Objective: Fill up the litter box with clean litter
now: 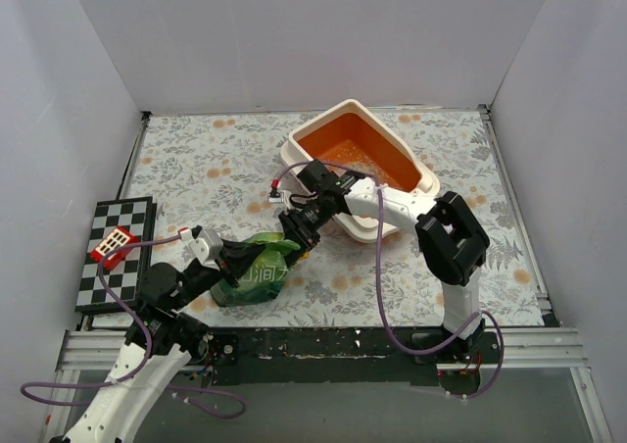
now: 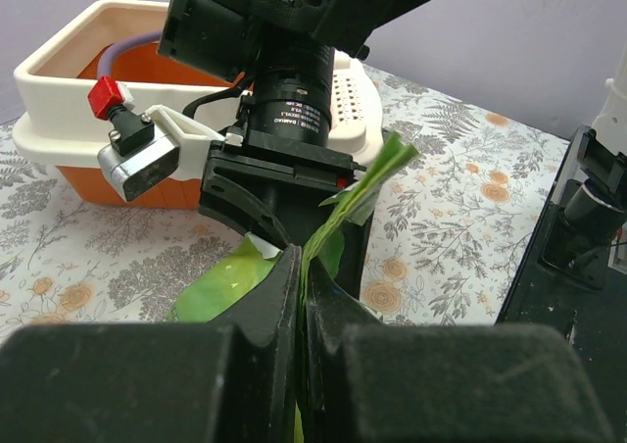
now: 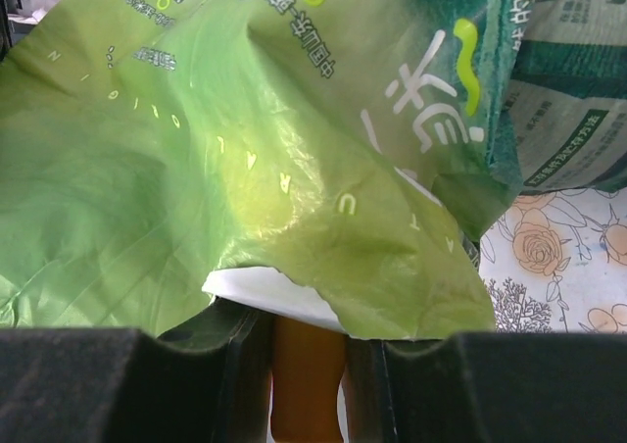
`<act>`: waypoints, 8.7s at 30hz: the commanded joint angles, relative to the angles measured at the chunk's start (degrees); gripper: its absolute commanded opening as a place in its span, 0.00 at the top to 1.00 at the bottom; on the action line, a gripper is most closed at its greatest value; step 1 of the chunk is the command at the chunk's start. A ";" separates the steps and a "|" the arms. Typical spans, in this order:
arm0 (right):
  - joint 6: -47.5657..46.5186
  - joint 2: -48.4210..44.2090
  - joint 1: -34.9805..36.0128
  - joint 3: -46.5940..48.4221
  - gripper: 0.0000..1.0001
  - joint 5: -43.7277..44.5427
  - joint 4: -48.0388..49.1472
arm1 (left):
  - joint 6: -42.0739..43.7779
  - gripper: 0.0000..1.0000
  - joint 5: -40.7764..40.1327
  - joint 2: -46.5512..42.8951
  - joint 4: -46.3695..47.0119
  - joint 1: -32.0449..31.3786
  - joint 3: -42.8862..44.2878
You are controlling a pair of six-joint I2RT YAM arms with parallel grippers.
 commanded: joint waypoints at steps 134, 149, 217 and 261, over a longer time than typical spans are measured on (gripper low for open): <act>-3.09 -29.26 -29.51 3.75 0.99 53.53 -20.09 | -0.09 1.00 -0.80 -0.01 5.66 -0.09 0.39; -6.44 -31.98 -18.14 1.83 0.99 80.72 -20.72 | 0.26 1.00 -1.24 0.61 4.95 -0.09 0.83; 17.01 -68.80 -9.79 -38.41 0.99 38.36 -9.49 | 0.70 1.00 -3.70 1.49 4.78 -0.09 0.92; 17.90 -52.64 -9.79 -39.57 0.41 59.88 2.48 | 0.52 1.00 -3.00 2.28 5.30 -0.09 0.75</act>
